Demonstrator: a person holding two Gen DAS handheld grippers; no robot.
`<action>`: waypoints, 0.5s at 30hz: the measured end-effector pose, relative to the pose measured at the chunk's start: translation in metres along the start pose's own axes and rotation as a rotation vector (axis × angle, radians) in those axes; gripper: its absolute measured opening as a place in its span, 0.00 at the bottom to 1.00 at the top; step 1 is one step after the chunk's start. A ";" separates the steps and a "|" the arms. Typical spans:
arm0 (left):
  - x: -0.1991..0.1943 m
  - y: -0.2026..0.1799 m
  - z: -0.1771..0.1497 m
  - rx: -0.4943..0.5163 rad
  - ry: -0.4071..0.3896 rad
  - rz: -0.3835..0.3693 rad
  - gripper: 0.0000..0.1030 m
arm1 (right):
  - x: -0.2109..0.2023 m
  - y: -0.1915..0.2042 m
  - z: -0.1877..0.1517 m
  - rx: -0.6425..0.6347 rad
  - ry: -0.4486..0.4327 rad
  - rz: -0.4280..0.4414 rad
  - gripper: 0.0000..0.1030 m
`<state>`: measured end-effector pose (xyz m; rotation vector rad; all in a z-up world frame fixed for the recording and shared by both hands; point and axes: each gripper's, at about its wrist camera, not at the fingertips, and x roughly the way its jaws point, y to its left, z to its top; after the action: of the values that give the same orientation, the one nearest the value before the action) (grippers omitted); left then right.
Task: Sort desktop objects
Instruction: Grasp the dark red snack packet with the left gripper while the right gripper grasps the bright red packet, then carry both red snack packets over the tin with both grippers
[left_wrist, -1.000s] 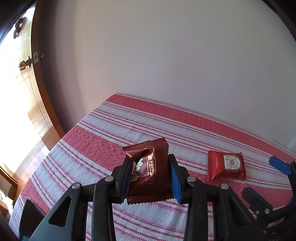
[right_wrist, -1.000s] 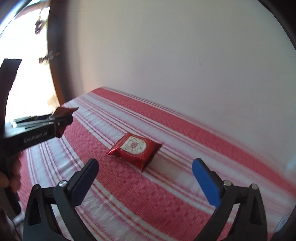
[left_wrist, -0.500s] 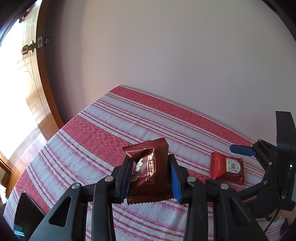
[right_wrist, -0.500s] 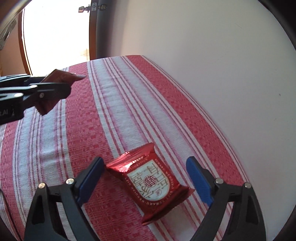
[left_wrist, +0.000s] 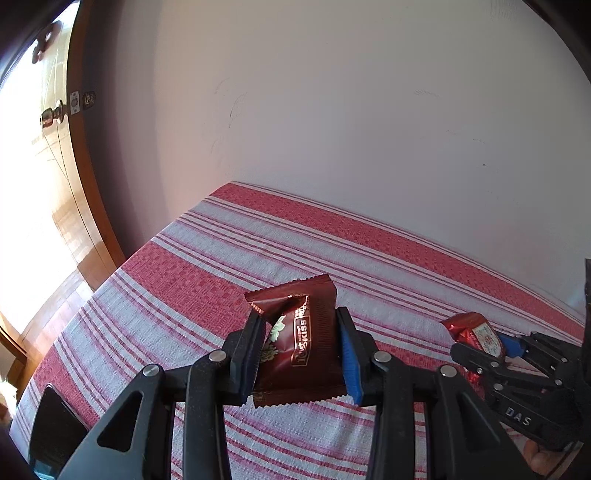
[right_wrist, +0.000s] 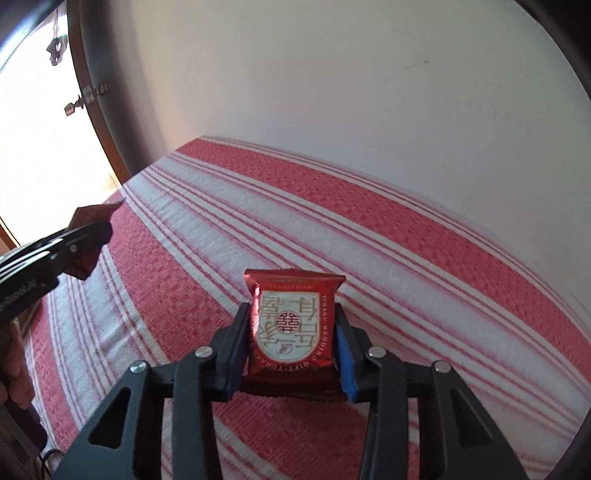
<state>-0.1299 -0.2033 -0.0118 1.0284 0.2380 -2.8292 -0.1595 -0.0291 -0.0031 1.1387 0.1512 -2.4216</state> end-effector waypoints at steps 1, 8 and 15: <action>-0.002 -0.003 -0.001 0.010 -0.012 0.001 0.39 | -0.011 -0.002 -0.006 0.045 -0.036 0.008 0.40; -0.018 -0.015 -0.006 0.027 -0.074 -0.011 0.39 | -0.076 0.001 -0.050 0.168 -0.235 -0.048 0.40; -0.026 -0.027 -0.015 0.043 -0.111 -0.017 0.39 | -0.110 0.010 -0.070 0.178 -0.400 -0.153 0.41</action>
<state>-0.1056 -0.1724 -0.0036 0.8766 0.1764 -2.9070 -0.0450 0.0208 0.0353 0.7093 -0.1100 -2.7897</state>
